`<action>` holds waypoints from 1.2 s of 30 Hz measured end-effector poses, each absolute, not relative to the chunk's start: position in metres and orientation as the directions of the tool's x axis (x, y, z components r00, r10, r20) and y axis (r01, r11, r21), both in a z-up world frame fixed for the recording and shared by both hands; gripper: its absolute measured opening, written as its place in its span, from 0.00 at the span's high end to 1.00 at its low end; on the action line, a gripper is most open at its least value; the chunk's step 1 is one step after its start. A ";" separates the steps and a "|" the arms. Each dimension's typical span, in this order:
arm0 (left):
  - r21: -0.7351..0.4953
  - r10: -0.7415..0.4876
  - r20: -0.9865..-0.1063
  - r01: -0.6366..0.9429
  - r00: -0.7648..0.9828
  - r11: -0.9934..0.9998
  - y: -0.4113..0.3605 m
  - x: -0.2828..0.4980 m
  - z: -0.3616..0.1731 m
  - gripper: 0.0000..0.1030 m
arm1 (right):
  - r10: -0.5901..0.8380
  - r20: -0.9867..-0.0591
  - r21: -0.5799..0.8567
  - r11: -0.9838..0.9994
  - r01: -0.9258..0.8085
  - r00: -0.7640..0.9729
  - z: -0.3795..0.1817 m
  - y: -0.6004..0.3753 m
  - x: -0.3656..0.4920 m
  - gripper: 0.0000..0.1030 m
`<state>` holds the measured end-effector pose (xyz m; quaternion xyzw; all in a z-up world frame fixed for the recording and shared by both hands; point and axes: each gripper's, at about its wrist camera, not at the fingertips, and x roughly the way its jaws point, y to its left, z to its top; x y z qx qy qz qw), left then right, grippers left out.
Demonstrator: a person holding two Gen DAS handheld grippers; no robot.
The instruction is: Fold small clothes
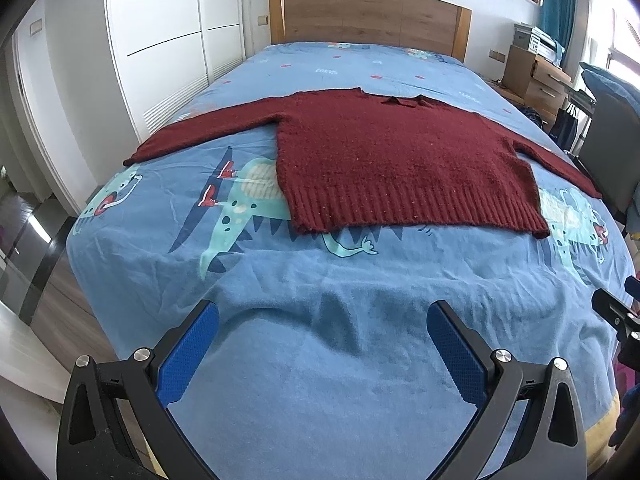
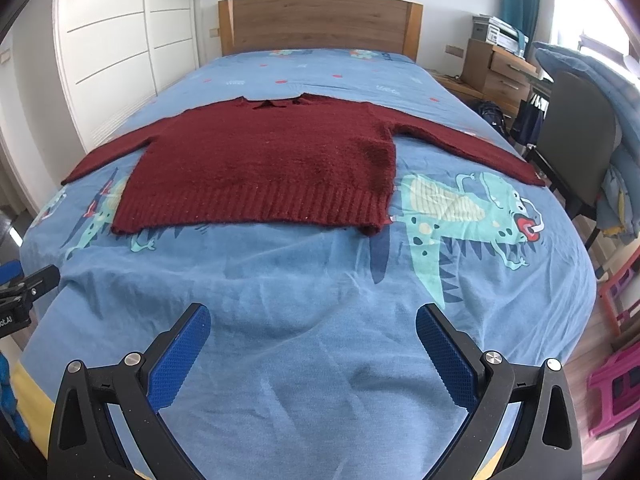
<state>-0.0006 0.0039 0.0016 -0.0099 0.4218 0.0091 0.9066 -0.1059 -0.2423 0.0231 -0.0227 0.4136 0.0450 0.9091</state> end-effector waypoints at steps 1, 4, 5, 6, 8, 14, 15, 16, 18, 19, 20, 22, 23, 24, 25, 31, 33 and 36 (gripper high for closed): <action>-0.013 0.005 -0.763 -0.023 0.647 1.000 0.004 -0.001 0.002 0.01 | 0.063 -0.754 -0.004 0.995 -0.101 0.654 0.023 -0.242 -0.106 0.01; -0.017 0.001 -0.758 -0.021 0.652 1.000 0.004 -0.001 0.003 0.01 | 0.062 -0.753 -0.008 0.995 -0.103 0.655 0.023 -0.241 -0.106 0.01; -0.019 -0.001 -0.758 -0.021 0.653 1.000 0.003 -0.001 0.003 0.01 | 0.062 -0.752 -0.009 0.995 -0.104 0.656 0.023 -0.241 -0.106 0.01; -0.021 -0.002 -0.758 -0.022 0.653 1.000 0.003 -0.001 0.003 0.01 | 0.062 -0.752 -0.010 0.994 -0.105 0.656 0.023 -0.240 -0.106 0.01; -0.023 -0.003 -0.757 -0.022 0.653 0.999 0.003 -0.001 0.003 0.01 | 0.064 -0.751 -0.010 0.994 -0.108 0.657 0.023 -0.240 -0.106 0.01; -0.023 -0.002 -0.760 -0.023 0.650 0.999 0.002 -0.001 0.001 0.01 | 0.065 -0.744 -0.004 0.995 -0.102 0.665 0.024 -0.242 -0.105 0.01; -0.022 -0.002 -0.760 -0.022 0.649 1.000 0.001 0.000 0.001 0.01 | 0.065 -0.744 -0.002 0.995 -0.100 0.665 0.024 -0.242 -0.104 0.01; -0.023 -0.004 -0.760 -0.021 0.649 1.000 0.001 0.000 0.000 0.01 | 0.067 -0.744 -0.001 0.995 -0.100 0.665 0.024 -0.243 -0.104 0.01; -0.024 -0.004 -0.760 -0.022 0.650 0.999 0.001 0.000 0.000 0.01 | 0.068 -0.743 0.002 0.995 -0.099 0.666 0.024 -0.243 -0.103 0.01; -0.024 -0.005 -0.760 -0.021 0.650 0.999 0.001 0.000 0.000 0.01 | 0.069 -0.743 0.003 0.995 -0.099 0.666 0.024 -0.243 -0.103 0.01; -0.025 -0.005 -0.760 -0.021 0.649 0.999 0.001 0.000 0.000 0.01 | 0.069 -0.743 0.003 0.995 -0.100 0.666 0.024 -0.243 -0.103 0.01; -0.024 -0.004 -0.760 -0.021 0.649 1.000 0.001 0.000 0.000 0.01 | 0.073 -0.743 0.005 0.995 -0.103 0.666 0.024 -0.243 -0.102 0.01; -0.025 -0.007 -0.760 -0.018 0.649 1.000 0.001 0.000 0.000 0.01 | 0.074 -0.743 0.006 0.994 -0.105 0.665 0.023 -0.243 -0.102 0.01; -0.028 -0.011 -0.760 -0.016 0.650 0.999 0.001 0.001 0.001 0.01 | 0.076 -0.743 0.006 0.994 -0.106 0.665 0.023 -0.243 -0.101 0.01; -0.027 -0.011 -0.761 -0.015 0.649 1.000 0.001 0.001 0.001 0.01 | 0.077 -0.742 0.007 0.994 -0.108 0.666 0.023 -0.243 -0.101 0.01; -0.025 -0.013 -0.764 -0.009 0.645 1.000 0.000 0.003 0.001 0.01 | 0.080 -0.742 0.010 0.994 -0.109 0.665 0.022 -0.243 -0.100 0.01; -0.027 -0.019 -0.763 -0.002 0.646 1.000 0.000 0.004 0.002 0.01 | 0.080 -0.743 0.009 0.994 -0.109 0.664 0.022 -0.242 -0.100 0.01; -0.029 -0.024 -0.763 0.002 0.646 1.000 0.000 0.005 0.001 0.01 | 0.078 -0.745 0.008 0.994 -0.109 0.662 0.020 -0.243 -0.099 0.01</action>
